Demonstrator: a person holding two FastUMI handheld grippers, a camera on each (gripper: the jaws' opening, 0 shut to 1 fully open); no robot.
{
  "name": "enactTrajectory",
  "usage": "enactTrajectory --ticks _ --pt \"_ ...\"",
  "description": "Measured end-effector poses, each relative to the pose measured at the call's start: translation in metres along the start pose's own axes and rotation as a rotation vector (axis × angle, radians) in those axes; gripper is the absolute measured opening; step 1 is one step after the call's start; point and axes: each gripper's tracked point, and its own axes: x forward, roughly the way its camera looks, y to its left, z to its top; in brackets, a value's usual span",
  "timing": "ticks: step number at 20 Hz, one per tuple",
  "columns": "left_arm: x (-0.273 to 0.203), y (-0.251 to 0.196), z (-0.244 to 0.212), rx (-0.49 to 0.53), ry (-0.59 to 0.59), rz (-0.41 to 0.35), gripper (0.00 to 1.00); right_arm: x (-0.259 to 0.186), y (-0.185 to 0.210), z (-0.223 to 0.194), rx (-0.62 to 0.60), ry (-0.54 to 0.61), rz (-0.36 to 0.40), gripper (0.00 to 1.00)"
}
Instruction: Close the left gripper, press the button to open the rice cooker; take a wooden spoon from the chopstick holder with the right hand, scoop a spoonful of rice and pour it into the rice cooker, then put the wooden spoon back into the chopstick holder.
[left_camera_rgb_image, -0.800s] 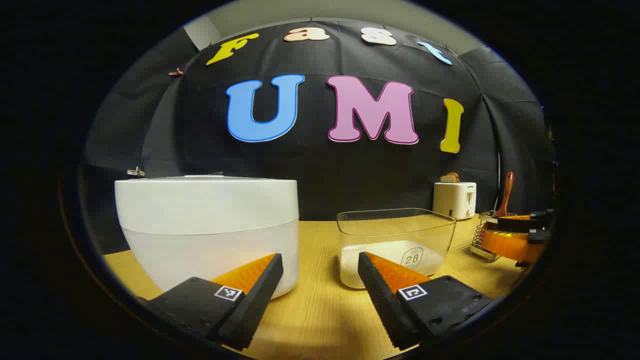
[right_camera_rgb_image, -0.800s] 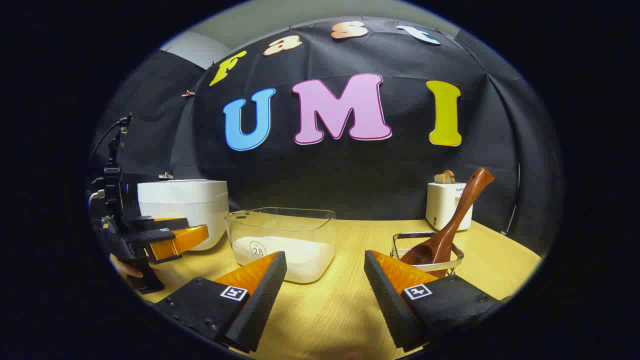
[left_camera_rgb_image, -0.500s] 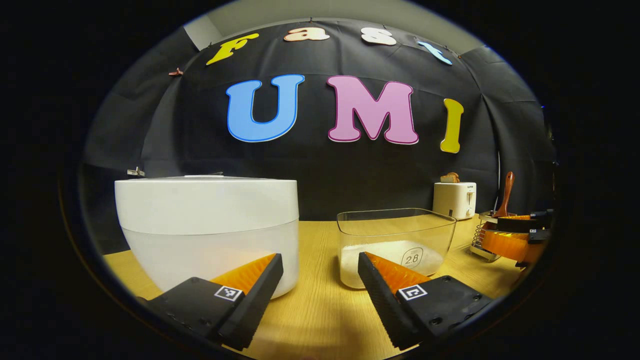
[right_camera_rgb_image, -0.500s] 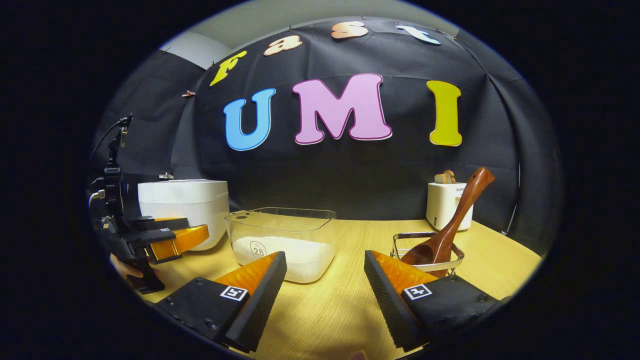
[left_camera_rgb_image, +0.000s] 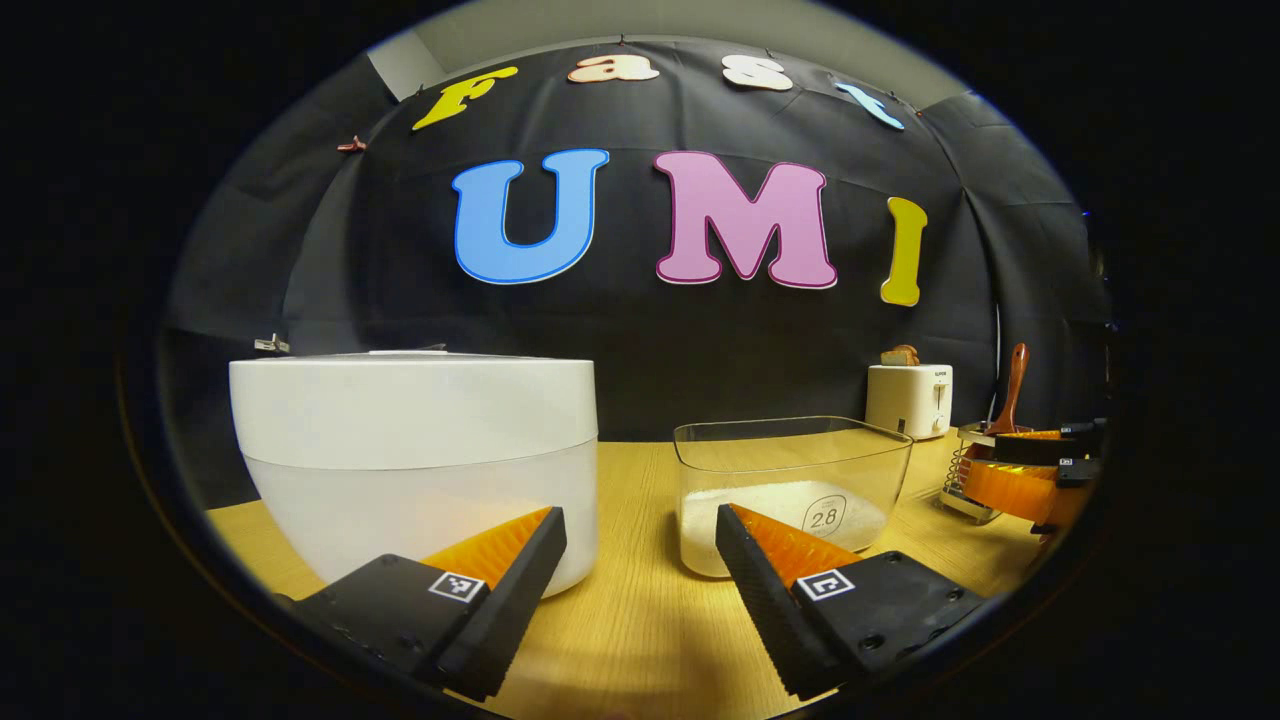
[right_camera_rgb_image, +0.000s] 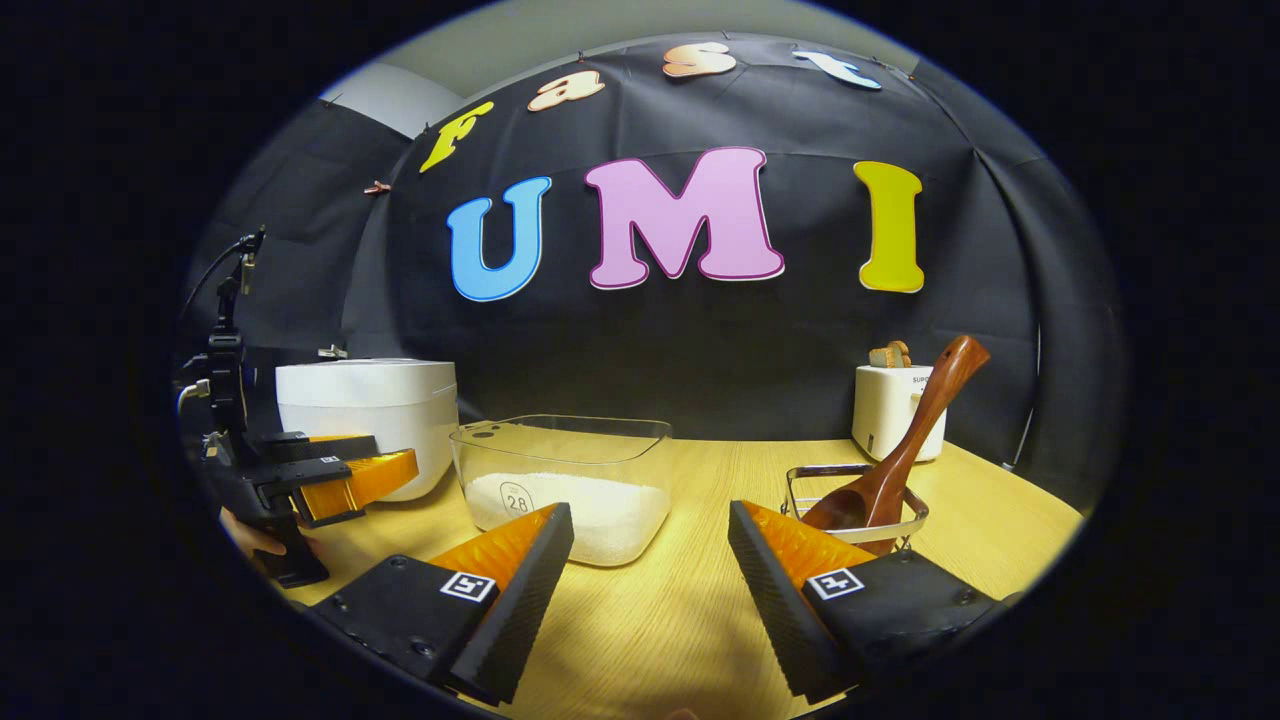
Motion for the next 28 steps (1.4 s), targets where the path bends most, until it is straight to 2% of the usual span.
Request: enactTrajectory --ticks 2,6,7,8,9,11,15,17,22,25,28 --pt "-0.002 -0.001 0.0 -0.001 0.002 -0.006 0.96 -0.001 0.001 0.0 0.0 -0.001 0.007 0.97" --pt "-0.006 -0.012 0.001 0.001 -0.003 -0.07 0.42 -0.001 0.003 0.001 -0.001 -0.004 0.017 0.97" --pt "-0.007 -0.016 0.002 0.002 -0.003 -0.098 0.35 -0.001 0.002 0.0 0.0 -0.003 0.022 0.97" --pt "-0.009 -0.019 0.001 -0.001 -0.004 -0.124 0.14 -0.001 0.003 0.0 0.001 -0.002 0.026 0.97" --pt "-0.009 -0.02 0.002 -0.014 0.005 -0.148 0.06 -0.001 0.003 0.001 0.0 -0.003 0.029 0.97" --pt "-0.016 -0.015 0.014 -0.058 0.009 -0.177 0.05 -0.001 0.003 0.0 0.001 -0.003 0.031 0.97" --pt "-0.035 0.035 0.091 -0.063 -0.123 -0.102 0.05 -0.003 0.005 0.0 0.004 -0.003 0.042 0.97" --pt "-0.041 0.055 0.123 -0.056 -0.136 -0.108 0.05 -0.003 0.004 0.0 0.0 -0.002 0.038 0.97" --pt "-0.02 0.111 0.15 -0.152 0.017 -0.133 0.05 -0.003 0.004 0.0 0.003 0.0 0.036 0.97" --pt "-0.002 0.147 0.148 -0.155 0.085 -0.061 0.05 -0.003 0.004 0.0 0.002 0.0 0.036 0.97" --pt "0.01 0.155 0.128 -0.162 0.179 -0.034 0.05 -0.003 0.005 0.001 0.003 0.001 0.035 0.97"
